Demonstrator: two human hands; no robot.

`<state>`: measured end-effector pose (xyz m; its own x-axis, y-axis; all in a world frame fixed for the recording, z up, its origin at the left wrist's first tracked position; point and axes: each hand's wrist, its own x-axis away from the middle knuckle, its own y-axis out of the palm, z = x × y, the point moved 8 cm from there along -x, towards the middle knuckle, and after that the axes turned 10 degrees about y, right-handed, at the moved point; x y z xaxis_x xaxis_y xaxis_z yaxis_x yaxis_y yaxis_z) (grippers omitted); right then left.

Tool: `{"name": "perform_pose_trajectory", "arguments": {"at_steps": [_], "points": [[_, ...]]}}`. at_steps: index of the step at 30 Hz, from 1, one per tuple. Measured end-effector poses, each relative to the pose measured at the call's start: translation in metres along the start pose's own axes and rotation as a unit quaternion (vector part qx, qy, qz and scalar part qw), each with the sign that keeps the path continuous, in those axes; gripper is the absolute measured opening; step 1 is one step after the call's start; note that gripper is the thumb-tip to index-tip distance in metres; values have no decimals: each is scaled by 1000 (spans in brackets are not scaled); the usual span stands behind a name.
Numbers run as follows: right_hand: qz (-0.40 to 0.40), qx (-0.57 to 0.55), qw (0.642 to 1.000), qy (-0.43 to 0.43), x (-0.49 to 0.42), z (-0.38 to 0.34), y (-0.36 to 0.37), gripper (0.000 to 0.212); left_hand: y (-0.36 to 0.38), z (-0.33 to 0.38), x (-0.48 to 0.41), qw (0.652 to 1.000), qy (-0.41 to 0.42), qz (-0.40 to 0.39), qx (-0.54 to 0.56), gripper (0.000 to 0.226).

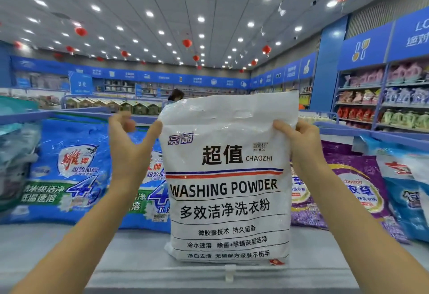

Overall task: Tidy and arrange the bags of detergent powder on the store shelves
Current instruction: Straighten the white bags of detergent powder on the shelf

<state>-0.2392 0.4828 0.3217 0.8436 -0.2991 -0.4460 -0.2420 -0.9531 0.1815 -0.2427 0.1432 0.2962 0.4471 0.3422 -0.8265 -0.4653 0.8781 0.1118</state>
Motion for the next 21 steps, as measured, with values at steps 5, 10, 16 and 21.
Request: {"name": "perform_pose_trajectory", "arguments": {"at_steps": [5, 10, 16, 21], "points": [[-8, -26, 1000, 11, 3, 0, 11, 7, 58, -47, 68, 929, -284, -118, 209, 31], [33, -35, 998, 28, 3, -2, -9, 14, 59, -20, 56, 962, -190, -50, 193, 20], [127, 144, 979, -71, 15, -40, -33, 14, 62, -23, 55, 965, -190, -32, 178, 21], [33, 461, 830, -312, 53, -108, 58, 77, 72, -6, 53, 966, -179, -58, 175, 20]]}}
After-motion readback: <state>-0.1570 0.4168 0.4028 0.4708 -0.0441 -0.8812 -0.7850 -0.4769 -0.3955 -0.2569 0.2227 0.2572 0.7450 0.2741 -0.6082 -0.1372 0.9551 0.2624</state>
